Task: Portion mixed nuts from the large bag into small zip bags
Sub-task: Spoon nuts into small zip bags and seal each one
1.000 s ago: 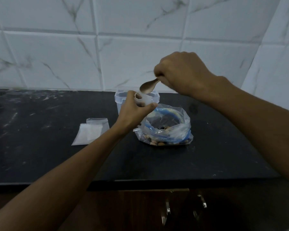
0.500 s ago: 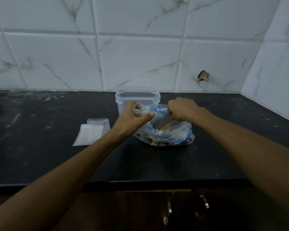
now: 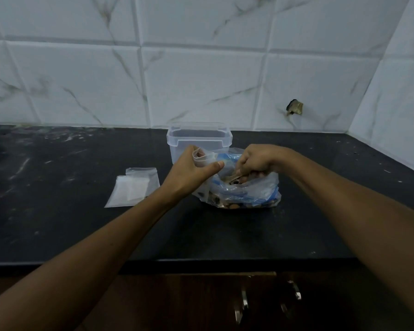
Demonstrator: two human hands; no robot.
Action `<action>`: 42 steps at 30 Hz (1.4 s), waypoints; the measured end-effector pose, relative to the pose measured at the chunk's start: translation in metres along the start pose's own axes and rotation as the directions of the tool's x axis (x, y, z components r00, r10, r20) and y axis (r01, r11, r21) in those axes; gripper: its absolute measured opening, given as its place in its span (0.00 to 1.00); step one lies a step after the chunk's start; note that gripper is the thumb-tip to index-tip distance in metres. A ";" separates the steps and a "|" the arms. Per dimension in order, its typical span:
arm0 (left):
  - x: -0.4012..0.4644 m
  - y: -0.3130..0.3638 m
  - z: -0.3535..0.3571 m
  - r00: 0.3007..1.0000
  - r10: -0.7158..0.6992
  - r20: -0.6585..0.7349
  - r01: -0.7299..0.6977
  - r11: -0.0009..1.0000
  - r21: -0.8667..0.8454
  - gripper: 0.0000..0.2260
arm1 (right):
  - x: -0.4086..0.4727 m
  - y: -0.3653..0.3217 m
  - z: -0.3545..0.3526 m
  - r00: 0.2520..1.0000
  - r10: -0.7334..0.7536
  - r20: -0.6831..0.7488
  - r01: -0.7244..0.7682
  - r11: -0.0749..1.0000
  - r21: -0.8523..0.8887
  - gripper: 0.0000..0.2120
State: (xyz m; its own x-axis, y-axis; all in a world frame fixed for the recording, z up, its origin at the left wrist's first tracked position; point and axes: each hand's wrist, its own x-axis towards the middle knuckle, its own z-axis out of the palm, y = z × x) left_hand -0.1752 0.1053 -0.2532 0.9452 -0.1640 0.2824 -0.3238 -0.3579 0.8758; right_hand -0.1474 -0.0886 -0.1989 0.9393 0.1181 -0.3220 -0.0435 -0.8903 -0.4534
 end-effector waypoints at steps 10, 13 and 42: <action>0.000 0.005 0.000 0.999 -0.031 -0.025 0.031 0.999 0.022 0.21 | -0.018 0.016 -0.037 0.992 0.125 -0.005 -0.118 0.949 0.291 0.07; 0.000 0.013 0.002 0.999 0.014 -0.038 -0.011 0.996 0.089 0.19 | -0.025 0.015 -0.054 0.995 0.098 -0.026 -0.084 0.944 0.318 0.07; 0.005 0.021 0.005 0.997 0.053 -0.059 -0.046 0.992 0.113 0.18 | -0.080 -0.044 -0.045 0.761 -0.387 -0.521 -0.170 0.656 -0.735 0.09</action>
State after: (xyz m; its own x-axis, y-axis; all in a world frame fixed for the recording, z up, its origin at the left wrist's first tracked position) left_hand -0.1774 0.0928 -0.2356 0.9275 -0.1285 0.3511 -0.3699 -0.4519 0.8118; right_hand -0.2053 -0.0788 -0.1159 0.9086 0.2052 0.3637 0.0621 -0.9276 0.3683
